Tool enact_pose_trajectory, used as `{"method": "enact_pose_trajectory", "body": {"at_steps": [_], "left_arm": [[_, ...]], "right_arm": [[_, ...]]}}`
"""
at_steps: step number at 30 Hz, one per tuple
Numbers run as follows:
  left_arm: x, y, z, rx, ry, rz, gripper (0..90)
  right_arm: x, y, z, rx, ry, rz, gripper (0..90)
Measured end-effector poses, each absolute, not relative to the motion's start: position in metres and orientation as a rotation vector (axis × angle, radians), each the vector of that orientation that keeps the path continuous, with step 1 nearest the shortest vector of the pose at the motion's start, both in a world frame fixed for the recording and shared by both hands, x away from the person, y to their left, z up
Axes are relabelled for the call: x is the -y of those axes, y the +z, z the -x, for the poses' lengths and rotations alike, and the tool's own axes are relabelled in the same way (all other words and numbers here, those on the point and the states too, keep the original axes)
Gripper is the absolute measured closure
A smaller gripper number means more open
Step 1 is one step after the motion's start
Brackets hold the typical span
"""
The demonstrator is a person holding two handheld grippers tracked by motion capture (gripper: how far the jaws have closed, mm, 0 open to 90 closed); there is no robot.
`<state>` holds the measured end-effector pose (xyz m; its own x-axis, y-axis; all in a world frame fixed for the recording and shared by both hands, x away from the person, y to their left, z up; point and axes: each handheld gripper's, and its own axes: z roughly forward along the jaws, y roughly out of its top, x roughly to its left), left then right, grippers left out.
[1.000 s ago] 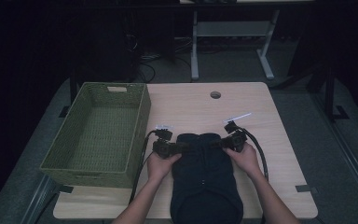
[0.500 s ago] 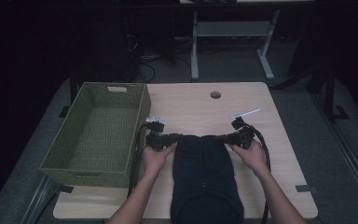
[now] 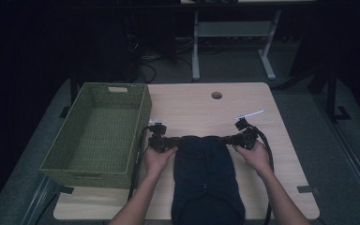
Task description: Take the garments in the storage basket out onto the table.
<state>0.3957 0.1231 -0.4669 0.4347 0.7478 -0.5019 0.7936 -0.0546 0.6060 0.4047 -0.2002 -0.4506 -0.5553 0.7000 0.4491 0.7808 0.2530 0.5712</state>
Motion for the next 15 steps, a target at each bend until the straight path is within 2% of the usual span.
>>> {"method": "enact_pose_trajectory", "body": {"at_steps": [6, 10, 15], "left_arm": [[-0.120, -0.470, -0.396, -1.330, -0.086, -1.824, 59.0], [-0.121, -0.472, -0.397, -1.334, -0.093, -1.818, 57.1], [-0.119, -0.472, -0.398, -1.338, -0.108, -1.823, 62.1]], "right_arm": [[0.208, -0.453, -0.413, 2.354, -1.159, 1.474, 64.5], [0.206, -0.456, -0.417, 2.342, -1.137, 1.475, 62.9], [0.202, -0.459, -0.419, 2.342, -1.106, 1.485, 62.6]]}}
